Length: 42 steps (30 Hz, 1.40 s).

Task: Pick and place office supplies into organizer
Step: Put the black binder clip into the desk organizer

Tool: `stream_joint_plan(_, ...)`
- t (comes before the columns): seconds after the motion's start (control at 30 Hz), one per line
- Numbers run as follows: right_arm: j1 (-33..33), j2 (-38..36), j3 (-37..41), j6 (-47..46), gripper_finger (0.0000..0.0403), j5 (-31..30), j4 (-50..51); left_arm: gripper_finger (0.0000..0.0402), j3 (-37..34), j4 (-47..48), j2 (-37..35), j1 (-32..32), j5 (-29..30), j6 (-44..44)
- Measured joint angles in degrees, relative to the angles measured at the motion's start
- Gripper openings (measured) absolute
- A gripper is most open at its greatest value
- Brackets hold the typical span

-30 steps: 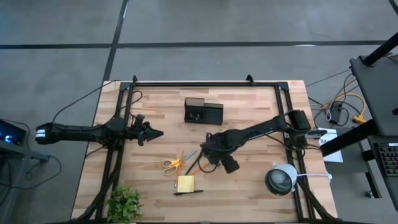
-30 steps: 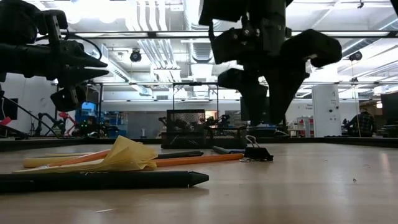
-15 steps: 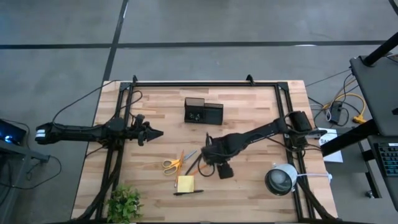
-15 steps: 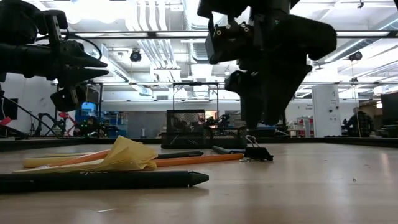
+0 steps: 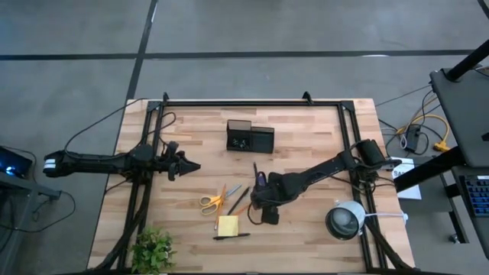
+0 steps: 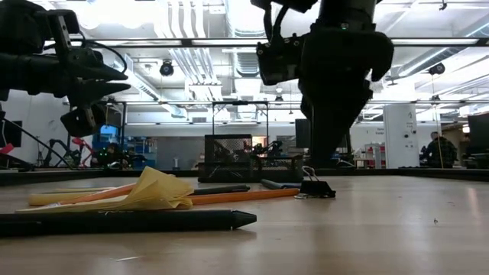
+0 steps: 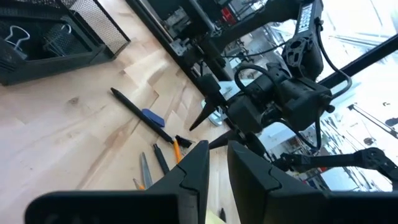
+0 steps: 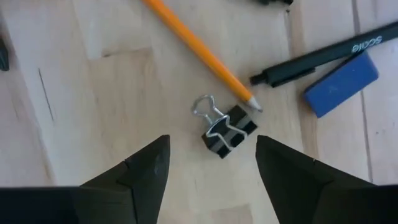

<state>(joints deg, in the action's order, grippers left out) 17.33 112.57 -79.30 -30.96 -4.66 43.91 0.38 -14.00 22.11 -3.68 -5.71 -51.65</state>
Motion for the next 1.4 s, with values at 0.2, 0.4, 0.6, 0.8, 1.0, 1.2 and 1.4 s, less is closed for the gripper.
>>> stream_joint_plan(0.2,0.56,1.81,0.24,-4.43,0.0224,-2.89,-3.82,0.0043,0.00,0.02,0.00,-0.02,-0.28,0.01)
stream_joint_plan(0.4,0.84,3.52,-0.07,-6.38,0.0224,-2.89,-3.30,0.0043,0.00,0.02,0.00,0.00,-1.26,0.04)
stream_joint_plan(0.6,1.05,2.74,-0.09,-9.39,0.0224,-3.65,0.37,0.0043,-0.02,0.07,0.00,-0.01,-1.51,0.04)
stream_joint_plan(0.8,1.08,2.64,-1.37,-9.46,0.0221,-4.77,-0.28,0.0043,-0.02,0.11,0.91,-0.01,-1.54,0.11)
stream_joint_plan(1.0,1.04,2.62,-1.07,-11.38,0.0190,-6.50,-0.33,0.0043,-0.02,0.11,2.96,0.00,-1.56,0.10)
stream_joint_plan(1.2,1.19,2.64,-0.73,-11.75,0.0131,-6.45,-0.44,0.0043,-0.02,0.07,4.89,-0.01,-1.56,0.10)
stream_joint_plan(1.4,1.17,2.67,-0.51,-11.74,0.0081,-6.45,-0.71,0.0043,-0.02,0.02,5.66,-0.01,-1.56,0.09)
